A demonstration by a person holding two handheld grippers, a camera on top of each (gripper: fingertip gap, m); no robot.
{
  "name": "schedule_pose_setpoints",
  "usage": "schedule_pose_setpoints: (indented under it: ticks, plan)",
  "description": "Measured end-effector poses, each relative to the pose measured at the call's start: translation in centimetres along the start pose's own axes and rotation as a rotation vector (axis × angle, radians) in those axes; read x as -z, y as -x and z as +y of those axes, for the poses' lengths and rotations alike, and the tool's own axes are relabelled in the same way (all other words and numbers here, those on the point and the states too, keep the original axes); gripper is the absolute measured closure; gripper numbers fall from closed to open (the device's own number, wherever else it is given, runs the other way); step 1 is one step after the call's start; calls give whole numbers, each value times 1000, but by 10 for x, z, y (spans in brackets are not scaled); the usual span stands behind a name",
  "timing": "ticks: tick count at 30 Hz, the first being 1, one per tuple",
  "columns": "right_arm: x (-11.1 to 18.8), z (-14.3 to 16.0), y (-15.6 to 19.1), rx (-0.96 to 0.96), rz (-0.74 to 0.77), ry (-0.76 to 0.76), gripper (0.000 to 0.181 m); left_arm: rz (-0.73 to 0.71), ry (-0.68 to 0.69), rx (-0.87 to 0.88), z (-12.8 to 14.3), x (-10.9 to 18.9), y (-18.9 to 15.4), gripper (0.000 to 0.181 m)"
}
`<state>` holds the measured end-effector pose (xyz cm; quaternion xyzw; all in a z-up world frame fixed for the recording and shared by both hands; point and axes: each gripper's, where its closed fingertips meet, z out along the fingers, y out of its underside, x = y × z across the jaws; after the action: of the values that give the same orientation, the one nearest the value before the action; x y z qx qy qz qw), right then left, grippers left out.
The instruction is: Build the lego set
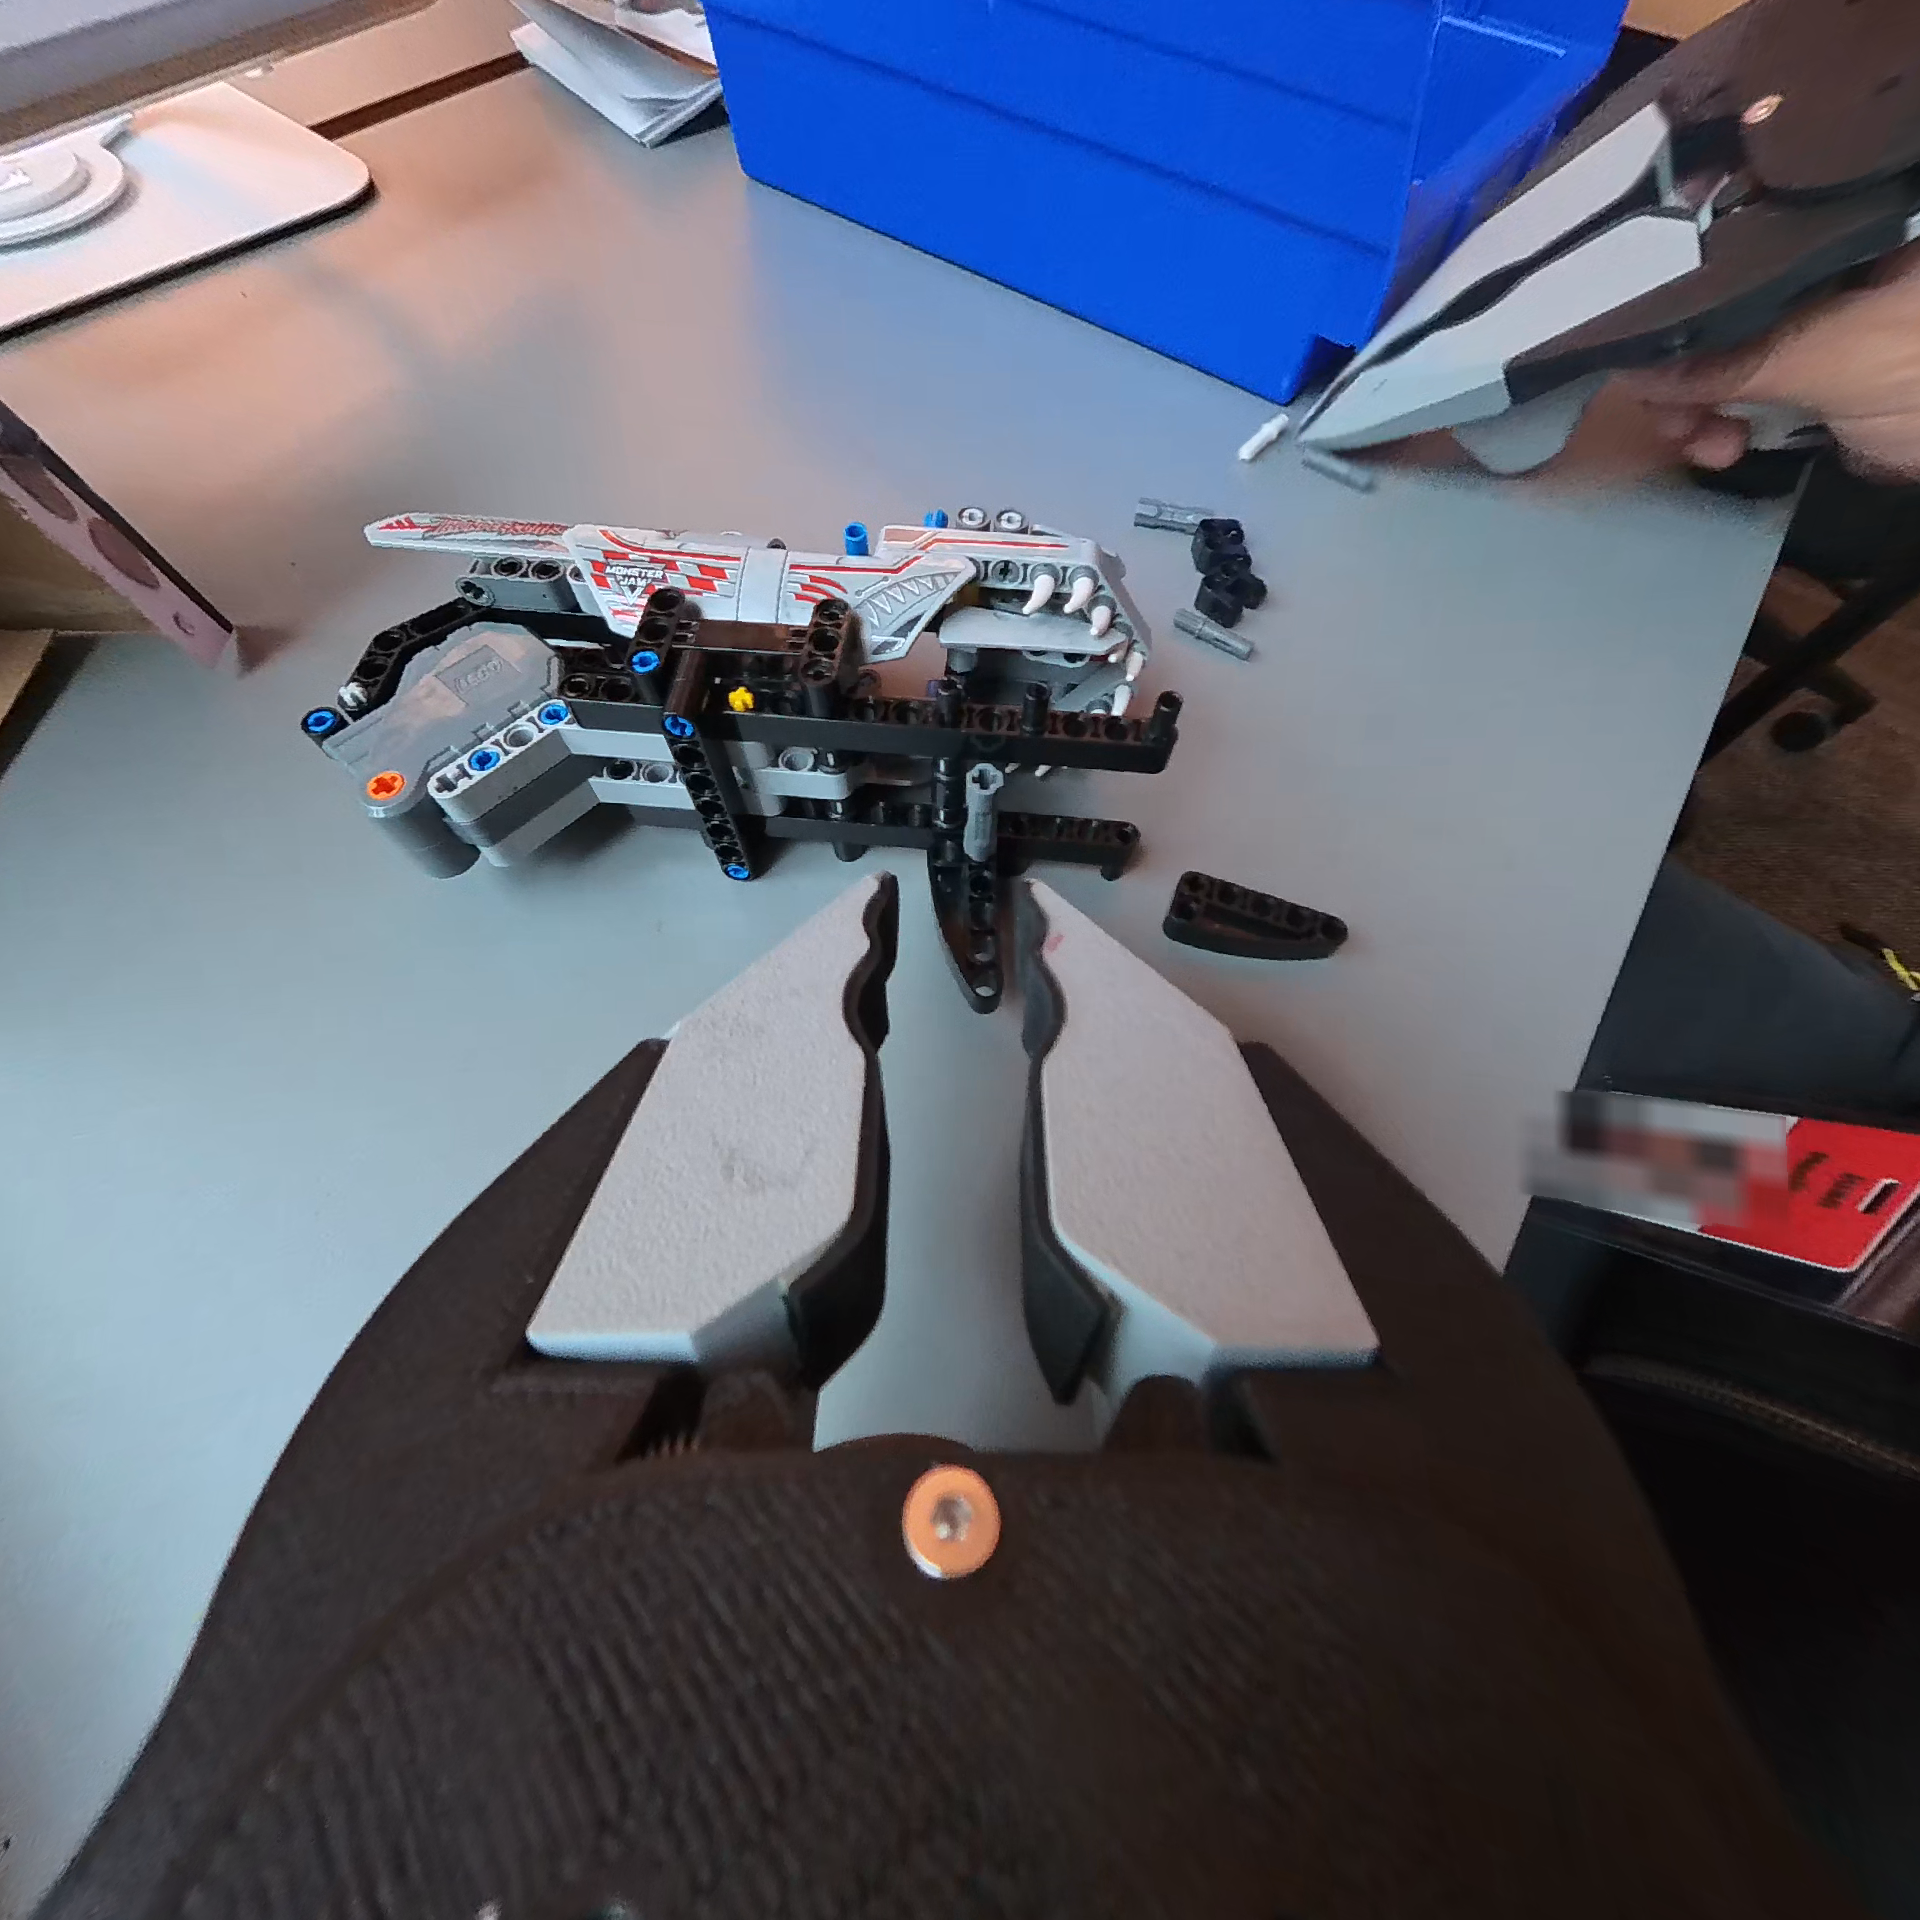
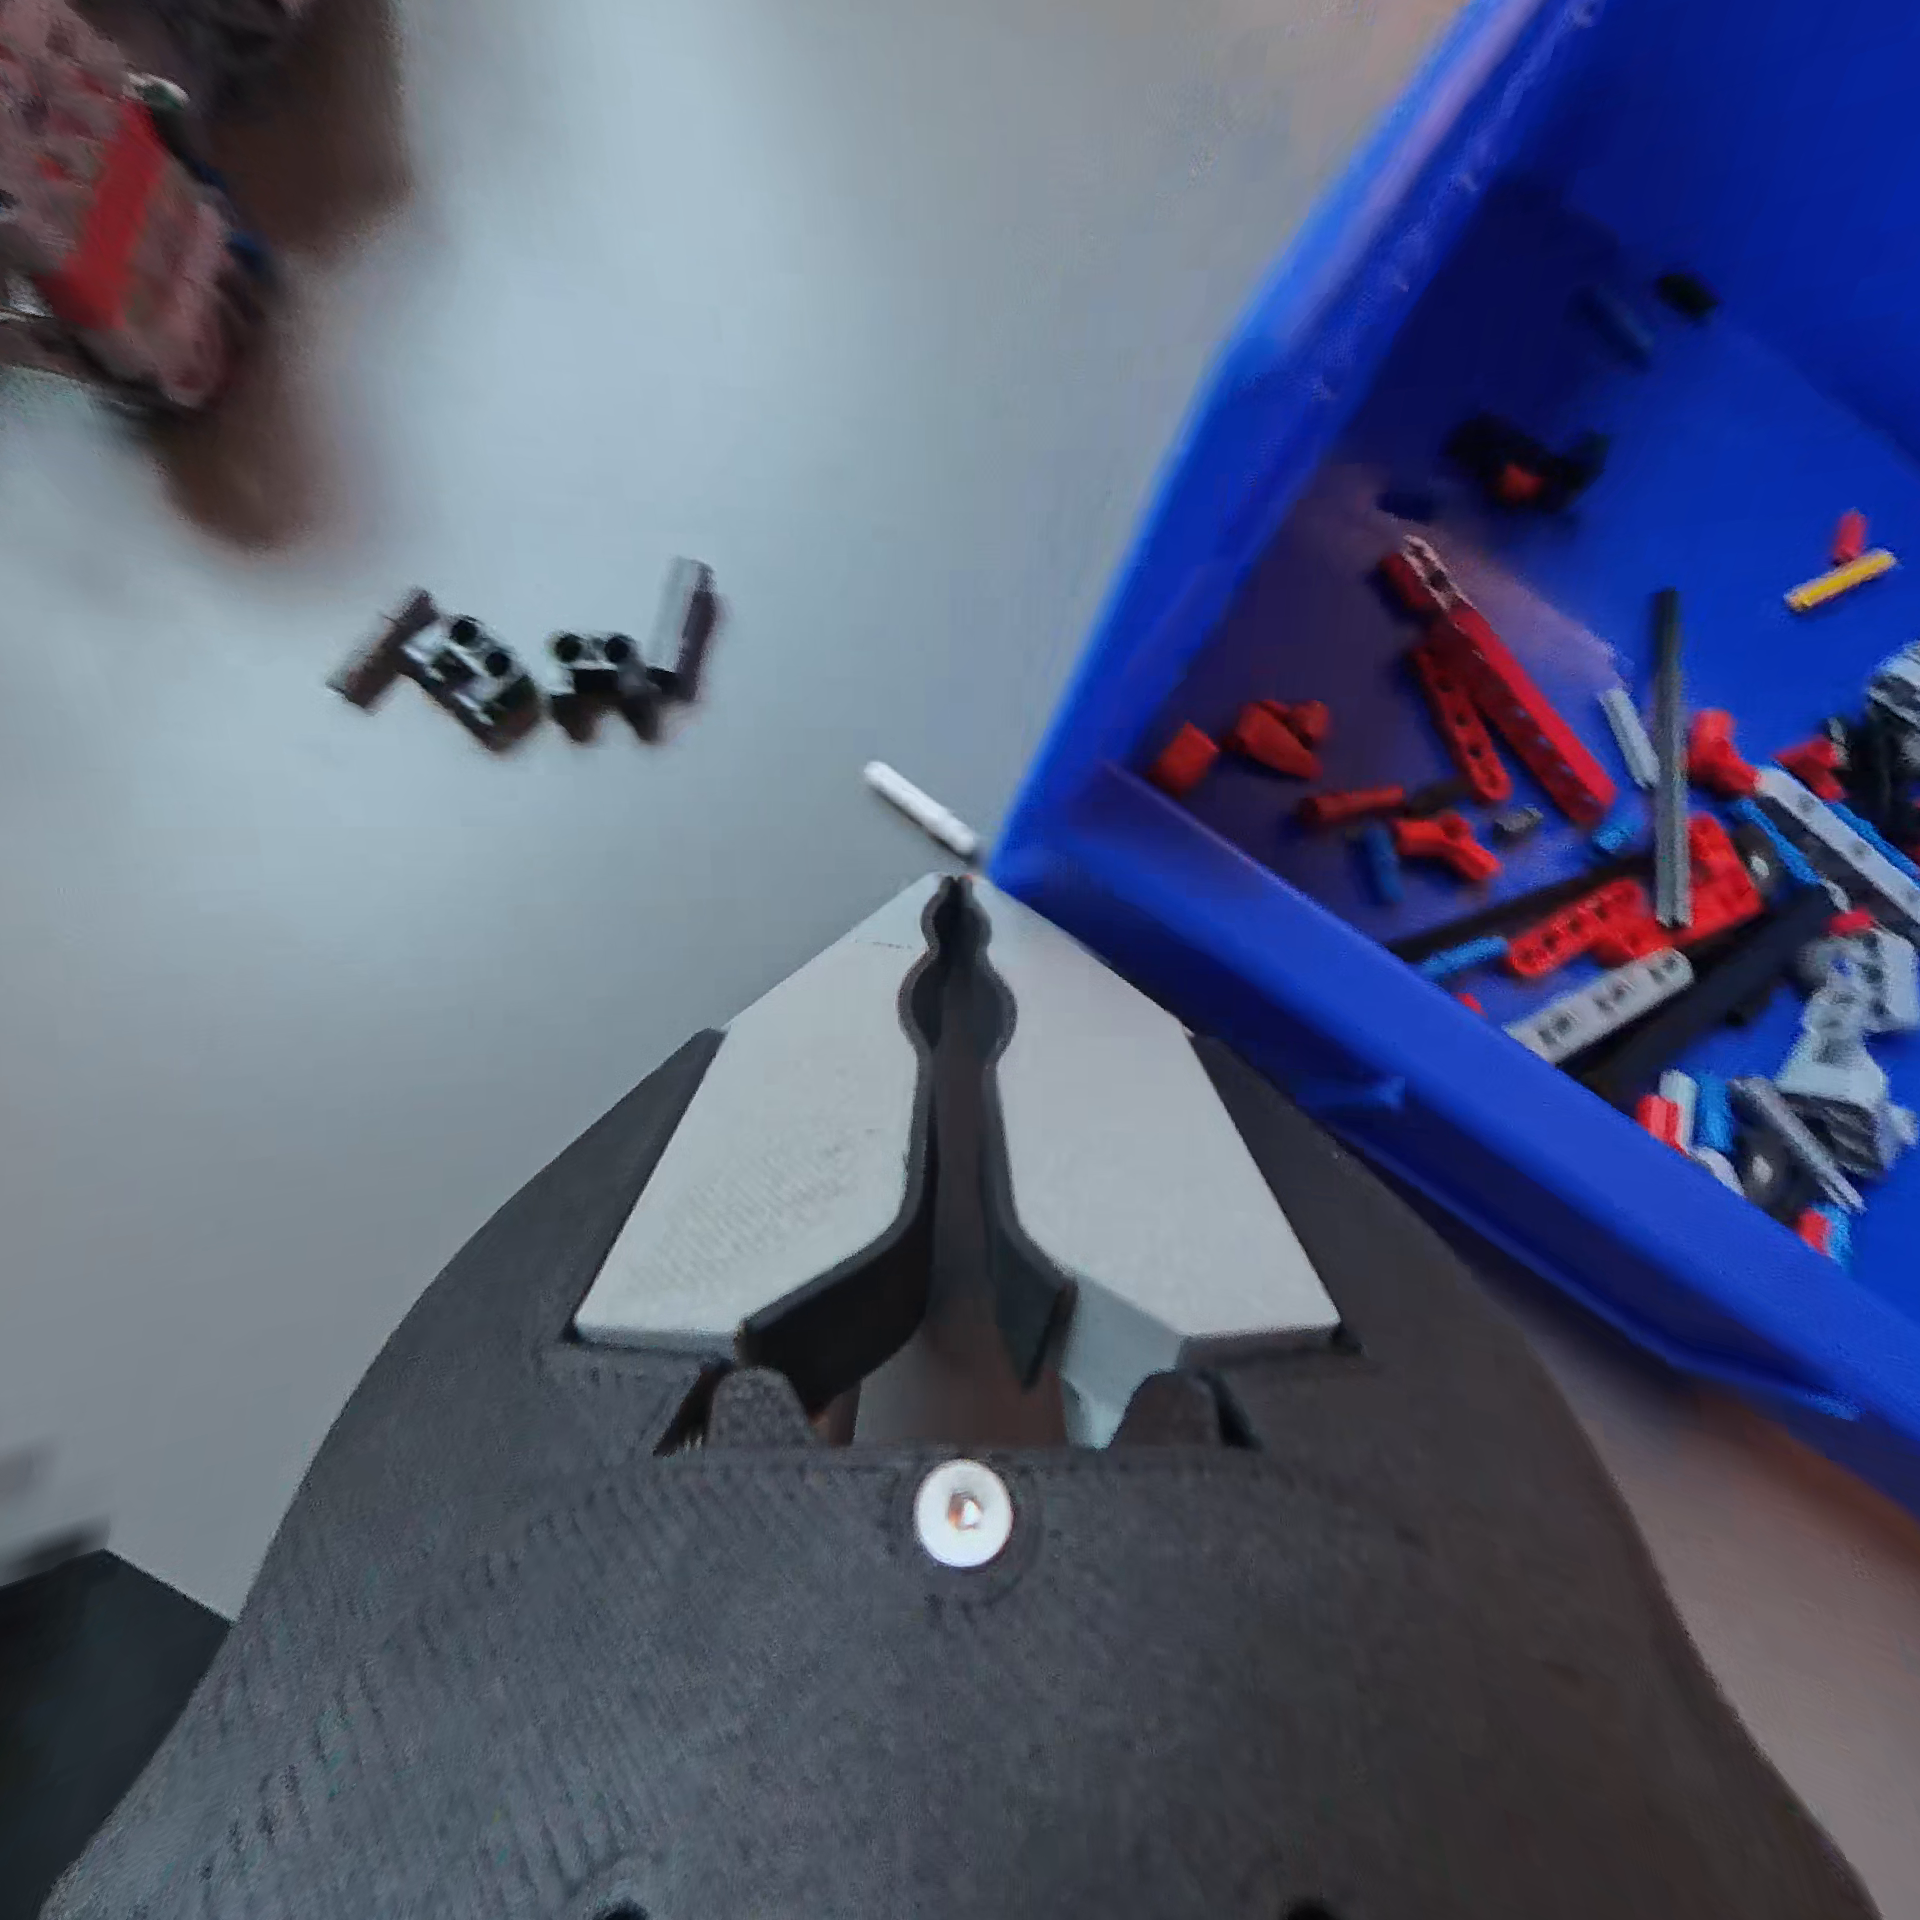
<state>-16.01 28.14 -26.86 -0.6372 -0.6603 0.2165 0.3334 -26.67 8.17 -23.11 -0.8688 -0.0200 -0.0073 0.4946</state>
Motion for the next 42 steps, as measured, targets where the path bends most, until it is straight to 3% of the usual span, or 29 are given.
schedule_pose_setpoints:
  ticks: [7, 10, 13, 18, 21, 24, 31, 42]
  plan:
    - [6, -25, 29, -3, -93, -97, 180, 26, -32, 26, -3, 4, 0, 162]
    - [14, -38, 44, -33, -178, -157, 169, 24, -72, 62, -6, 12, 9, 161]
    - [15, -45, 46, -16, -172, -189, 166, 26, -92, 103, -6, 19, 19, 162]
    - [11, -30, 36, 20, -123, -161, 165, 74, -98, 167, -5, 21, 23, 164]
    - [21, -36, 32, 4, -120, -248, 165, 105, -92, 157, -4, 21, 18, 180]
    - [30, -44, 26, 38, -59, -335, 165, 99, -67, 131, -2, 18, 16, 178]
    - [20, -38, 33, 85, -76, -260, 159, 85, -30, 84, 2, 14, 12, 174]
    - [17, -42, 35, 106, -41, -264, 161, 74, 4, 14, 6, 11, 5, 171]
